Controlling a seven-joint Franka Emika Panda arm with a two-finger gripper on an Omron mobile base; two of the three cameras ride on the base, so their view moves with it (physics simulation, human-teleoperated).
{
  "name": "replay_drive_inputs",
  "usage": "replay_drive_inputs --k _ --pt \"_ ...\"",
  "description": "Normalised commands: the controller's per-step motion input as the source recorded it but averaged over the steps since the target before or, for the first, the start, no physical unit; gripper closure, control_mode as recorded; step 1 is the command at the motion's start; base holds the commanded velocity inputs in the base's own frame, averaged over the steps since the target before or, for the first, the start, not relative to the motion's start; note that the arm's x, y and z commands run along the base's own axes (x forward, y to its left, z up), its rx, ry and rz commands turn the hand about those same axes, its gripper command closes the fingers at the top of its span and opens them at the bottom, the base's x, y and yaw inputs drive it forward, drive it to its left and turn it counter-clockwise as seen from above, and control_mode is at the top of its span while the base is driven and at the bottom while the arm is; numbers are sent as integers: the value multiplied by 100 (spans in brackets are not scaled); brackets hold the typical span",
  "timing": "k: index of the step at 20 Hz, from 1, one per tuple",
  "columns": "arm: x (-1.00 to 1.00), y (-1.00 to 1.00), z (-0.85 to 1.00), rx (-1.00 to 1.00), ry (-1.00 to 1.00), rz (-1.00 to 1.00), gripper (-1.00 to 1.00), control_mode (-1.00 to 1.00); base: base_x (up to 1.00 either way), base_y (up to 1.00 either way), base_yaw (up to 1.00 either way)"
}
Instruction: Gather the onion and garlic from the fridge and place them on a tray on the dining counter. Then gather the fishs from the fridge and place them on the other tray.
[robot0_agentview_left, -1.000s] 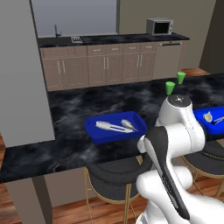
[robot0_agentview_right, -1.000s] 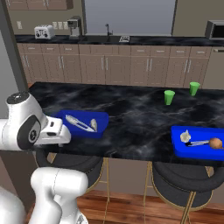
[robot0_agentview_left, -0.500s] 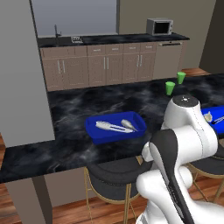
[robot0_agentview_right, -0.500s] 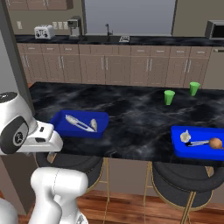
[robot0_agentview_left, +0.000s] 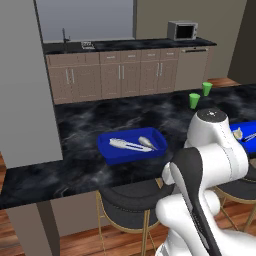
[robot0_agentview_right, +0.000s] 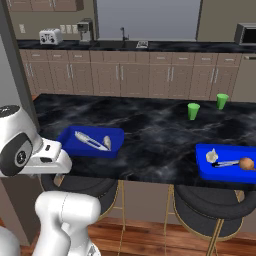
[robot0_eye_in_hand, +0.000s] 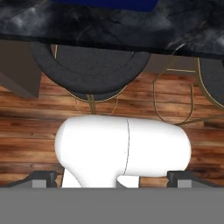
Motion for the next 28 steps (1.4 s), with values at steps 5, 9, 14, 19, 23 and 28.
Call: replay_drive_inputs --k 5,9,14,19,23,28 --pt "0 0 0 0 0 0 -100 100 -56 28 0" --pt "0 0 0 0 0 0 -100 100 -95 91 0" --pt "0 0 0 0 0 0 -100 100 -54 100 0" --pt "0 0 0 0 0 0 -100 100 -8 100 -3" --pt "0 0 0 0 0 0 -100 100 1 100 -4" --pt "0 0 0 0 0 0 -100 100 17 100 -5"
